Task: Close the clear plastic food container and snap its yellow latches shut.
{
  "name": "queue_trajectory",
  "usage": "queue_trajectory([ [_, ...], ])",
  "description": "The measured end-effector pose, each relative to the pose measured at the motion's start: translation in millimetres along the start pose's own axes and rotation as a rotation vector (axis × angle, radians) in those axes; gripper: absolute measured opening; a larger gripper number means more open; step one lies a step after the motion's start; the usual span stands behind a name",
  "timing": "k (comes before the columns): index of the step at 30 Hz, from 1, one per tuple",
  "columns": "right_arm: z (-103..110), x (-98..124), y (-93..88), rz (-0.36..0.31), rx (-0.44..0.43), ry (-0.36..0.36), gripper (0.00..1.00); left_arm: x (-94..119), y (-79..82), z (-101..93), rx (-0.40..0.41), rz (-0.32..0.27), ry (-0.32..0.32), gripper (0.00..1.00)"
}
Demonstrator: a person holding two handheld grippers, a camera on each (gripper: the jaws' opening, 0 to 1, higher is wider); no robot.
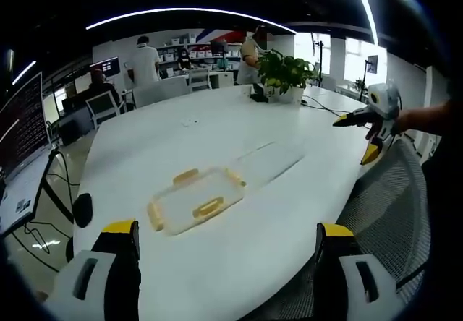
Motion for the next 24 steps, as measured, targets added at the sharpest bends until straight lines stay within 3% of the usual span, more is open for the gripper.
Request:
queue_trajectory([
  [24, -15, 1, 20.8, 0.003, 0.053, 0.032, 0.98, 0, 6.0, 10.9, -0.021, 0.022, -0.018, 0.94],
])
Point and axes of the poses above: the point that each gripper's makers call its tool centre point, and the gripper's own axes: x roughly backward along the fingers, z roughly to its left, y roughly out of its top, the point moved 3 cm from there along x, roughly backward along the fingers, and after that the axes turned 13 degrees about x, right-handed, at the moved point
